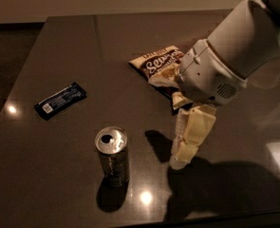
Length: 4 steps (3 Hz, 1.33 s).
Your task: Move redbull can near rxbar blueberry
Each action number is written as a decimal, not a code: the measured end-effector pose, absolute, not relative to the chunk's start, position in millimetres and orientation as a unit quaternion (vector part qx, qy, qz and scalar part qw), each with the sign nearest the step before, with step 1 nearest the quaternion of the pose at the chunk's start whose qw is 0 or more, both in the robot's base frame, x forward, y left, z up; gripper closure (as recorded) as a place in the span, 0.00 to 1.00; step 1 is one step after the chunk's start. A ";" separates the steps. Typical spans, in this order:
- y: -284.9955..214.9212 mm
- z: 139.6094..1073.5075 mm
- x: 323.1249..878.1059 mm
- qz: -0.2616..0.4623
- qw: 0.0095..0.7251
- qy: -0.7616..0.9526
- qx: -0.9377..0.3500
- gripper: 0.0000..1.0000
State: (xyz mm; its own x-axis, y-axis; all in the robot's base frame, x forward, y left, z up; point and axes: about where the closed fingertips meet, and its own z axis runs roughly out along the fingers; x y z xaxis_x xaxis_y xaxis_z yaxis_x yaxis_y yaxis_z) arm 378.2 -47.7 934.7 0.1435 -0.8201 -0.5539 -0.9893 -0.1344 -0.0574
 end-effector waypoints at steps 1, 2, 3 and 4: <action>-21.6 928.5 362.2 0.236 0.230 0.606 -0.724 0.00; 1.2 921.3 353.0 0.255 0.245 0.595 -0.722 0.00; 21.2 916.3 347.0 0.269 0.257 0.585 -0.720 0.00; 34.3 913.0 343.7 0.279 0.262 0.580 -0.719 0.00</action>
Offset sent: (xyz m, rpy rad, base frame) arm -0.0334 0.0753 -0.0272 0.1975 0.0460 0.0631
